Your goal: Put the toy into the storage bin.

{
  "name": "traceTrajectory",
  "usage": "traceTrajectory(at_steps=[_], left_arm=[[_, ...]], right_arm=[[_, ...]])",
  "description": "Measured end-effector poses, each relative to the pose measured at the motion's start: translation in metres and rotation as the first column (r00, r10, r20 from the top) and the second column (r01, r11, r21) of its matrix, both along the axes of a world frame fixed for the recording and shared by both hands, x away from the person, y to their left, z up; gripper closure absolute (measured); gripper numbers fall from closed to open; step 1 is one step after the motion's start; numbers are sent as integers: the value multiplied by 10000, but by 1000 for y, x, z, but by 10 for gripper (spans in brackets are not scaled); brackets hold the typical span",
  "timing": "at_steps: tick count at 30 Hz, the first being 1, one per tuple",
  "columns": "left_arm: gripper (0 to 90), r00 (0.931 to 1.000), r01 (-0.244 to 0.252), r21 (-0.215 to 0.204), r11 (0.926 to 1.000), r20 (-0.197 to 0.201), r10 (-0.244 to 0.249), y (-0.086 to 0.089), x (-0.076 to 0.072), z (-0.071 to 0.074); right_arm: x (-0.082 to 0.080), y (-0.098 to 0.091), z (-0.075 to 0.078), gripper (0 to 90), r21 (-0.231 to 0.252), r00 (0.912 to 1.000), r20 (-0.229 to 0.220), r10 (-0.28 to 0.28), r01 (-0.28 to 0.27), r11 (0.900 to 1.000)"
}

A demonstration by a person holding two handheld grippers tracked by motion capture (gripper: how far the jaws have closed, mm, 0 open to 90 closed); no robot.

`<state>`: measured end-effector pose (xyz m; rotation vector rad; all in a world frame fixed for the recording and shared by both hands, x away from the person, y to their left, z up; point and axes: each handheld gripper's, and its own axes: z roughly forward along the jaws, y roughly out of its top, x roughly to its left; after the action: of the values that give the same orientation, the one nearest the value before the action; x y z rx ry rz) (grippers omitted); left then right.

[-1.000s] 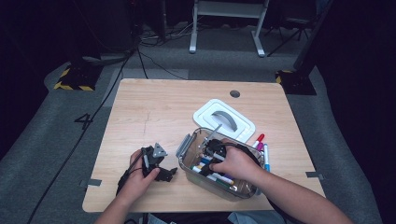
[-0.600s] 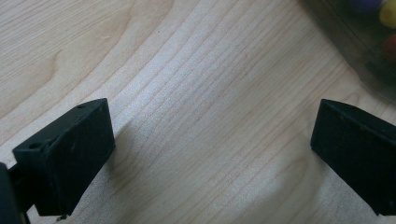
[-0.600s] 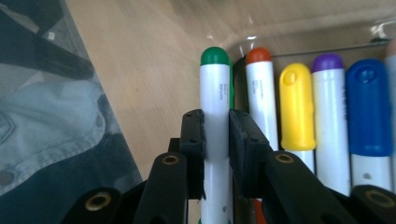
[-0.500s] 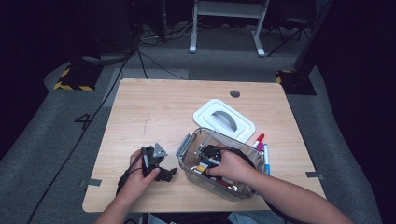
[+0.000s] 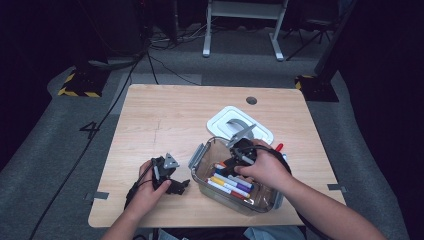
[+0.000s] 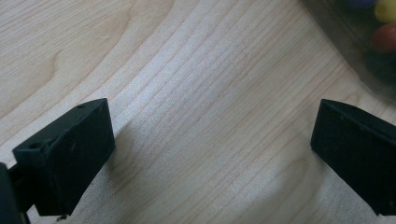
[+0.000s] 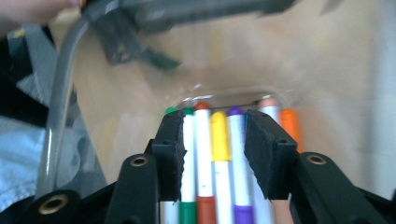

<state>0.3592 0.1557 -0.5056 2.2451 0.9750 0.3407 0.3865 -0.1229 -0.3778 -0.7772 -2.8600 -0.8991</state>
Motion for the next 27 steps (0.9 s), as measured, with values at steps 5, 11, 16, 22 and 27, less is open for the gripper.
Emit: traceTrajectory(at_steps=[5,11,16,22,27], left_arm=[[0,10000,31,40,10000,23,-32,0,0,0],[0,10000,28,40,10000,23,-28,0,0,0],[1,10000,24,25,10000,15,-24,0,0,0],[0,10000,31,34,10000,-1,-31,0,0,0],[1,10000,26,51,10000,15,-26,0,0,0]], right_arm=[[7,-30,25,541,541,9937,710,-865,827,9951],[18,-72,41,501,919,9671,1375,-2138,2025,9750],[29,-105,40,501,1000,9427,1371,-3042,2923,9511],[39,-140,33,501,823,9064,1413,-3981,3900,9171],[41,-175,11,506,496,8706,1156,-4782,4757,8782]])
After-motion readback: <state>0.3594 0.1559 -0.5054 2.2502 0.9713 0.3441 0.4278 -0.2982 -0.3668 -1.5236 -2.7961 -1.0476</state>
